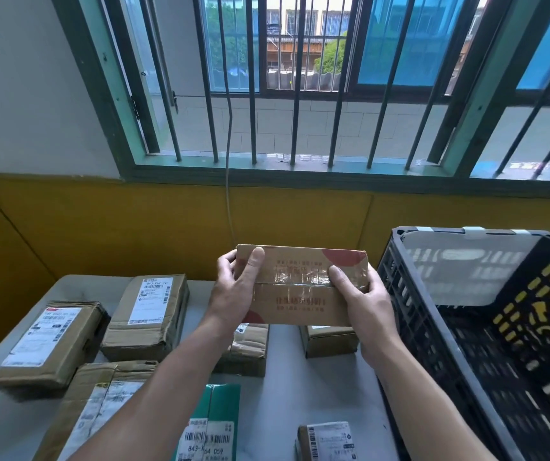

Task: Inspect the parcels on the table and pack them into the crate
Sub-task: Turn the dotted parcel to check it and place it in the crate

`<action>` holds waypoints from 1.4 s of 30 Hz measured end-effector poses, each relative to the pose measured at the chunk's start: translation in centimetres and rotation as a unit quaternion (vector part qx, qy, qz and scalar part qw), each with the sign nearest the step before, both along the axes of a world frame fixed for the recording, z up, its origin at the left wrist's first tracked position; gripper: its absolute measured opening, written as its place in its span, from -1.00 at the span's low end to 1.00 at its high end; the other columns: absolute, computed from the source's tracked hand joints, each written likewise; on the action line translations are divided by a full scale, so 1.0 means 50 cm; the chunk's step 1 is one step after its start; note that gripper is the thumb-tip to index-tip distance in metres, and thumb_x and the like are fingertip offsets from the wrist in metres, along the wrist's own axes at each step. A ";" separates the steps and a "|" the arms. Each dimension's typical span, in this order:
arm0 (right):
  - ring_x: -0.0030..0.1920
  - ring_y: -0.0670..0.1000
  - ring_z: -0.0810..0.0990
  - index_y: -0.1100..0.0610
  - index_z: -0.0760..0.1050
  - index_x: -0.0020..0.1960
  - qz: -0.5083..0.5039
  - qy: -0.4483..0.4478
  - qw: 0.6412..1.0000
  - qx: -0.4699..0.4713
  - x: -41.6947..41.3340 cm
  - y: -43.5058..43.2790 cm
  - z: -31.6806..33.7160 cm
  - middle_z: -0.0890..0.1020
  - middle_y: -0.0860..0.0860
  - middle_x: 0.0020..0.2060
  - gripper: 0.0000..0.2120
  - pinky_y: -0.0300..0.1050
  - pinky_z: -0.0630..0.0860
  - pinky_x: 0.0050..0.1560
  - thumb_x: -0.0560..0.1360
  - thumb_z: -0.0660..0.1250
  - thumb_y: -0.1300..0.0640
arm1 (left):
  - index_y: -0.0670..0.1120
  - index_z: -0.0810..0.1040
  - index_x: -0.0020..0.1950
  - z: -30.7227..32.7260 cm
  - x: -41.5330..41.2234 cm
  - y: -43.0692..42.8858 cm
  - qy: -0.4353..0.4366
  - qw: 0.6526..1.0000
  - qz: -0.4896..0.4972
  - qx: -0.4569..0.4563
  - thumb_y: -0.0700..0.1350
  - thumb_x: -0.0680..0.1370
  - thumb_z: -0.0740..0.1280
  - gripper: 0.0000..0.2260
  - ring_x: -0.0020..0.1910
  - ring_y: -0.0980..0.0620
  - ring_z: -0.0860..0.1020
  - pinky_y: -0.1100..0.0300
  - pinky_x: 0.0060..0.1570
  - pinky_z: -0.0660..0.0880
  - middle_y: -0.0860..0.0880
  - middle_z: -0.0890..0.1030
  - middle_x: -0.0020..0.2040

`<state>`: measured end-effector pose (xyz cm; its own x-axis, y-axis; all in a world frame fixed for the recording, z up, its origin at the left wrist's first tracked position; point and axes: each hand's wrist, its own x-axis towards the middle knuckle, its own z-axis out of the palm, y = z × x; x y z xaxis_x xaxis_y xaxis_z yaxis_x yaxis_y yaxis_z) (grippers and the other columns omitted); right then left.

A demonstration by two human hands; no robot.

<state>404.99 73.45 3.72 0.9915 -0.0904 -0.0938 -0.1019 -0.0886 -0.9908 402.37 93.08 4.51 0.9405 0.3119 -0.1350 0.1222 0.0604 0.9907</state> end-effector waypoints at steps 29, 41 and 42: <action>0.17 0.01 0.61 -0.08 0.34 0.41 0.003 0.007 1.000 0.028 -0.008 0.007 0.000 0.63 -0.03 0.18 -0.32 0.17 0.57 0.24 0.42 0.38 -0.37 | 0.18 0.25 0.54 -0.019 0.010 0.013 0.029 0.999 0.002 -0.015 0.30 0.59 0.18 -0.47 0.13 -0.04 0.62 -0.14 0.04 0.64 -0.02 0.65 0.14; 0.31 0.09 0.54 -0.07 0.26 0.57 0.008 0.019 0.999 0.030 -0.006 -0.004 0.014 0.54 0.02 0.36 -0.10 0.26 0.48 0.35 0.32 0.37 -0.38 | 0.09 0.36 0.48 -0.006 0.007 0.013 0.062 0.995 -0.062 -0.050 0.13 0.66 0.23 -0.61 0.16 -0.12 0.62 -0.04 0.00 0.59 -0.10 0.66 0.16; 0.26 0.08 0.57 -0.06 0.32 0.53 0.011 0.024 0.999 0.031 -0.006 -0.005 0.013 0.58 0.01 0.31 -0.15 0.25 0.52 0.31 0.35 0.40 -0.39 | 0.10 0.36 0.47 -0.006 0.006 0.013 0.058 0.995 -0.063 -0.049 0.10 0.66 0.24 -0.62 0.15 -0.12 0.62 -0.04 0.01 0.60 -0.09 0.66 0.16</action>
<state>404.68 73.22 4.35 0.9875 -0.0607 -0.1456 -0.1476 -0.0302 -0.9886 402.65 93.74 4.21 0.9476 0.1733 -0.2682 0.2472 0.1335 0.9597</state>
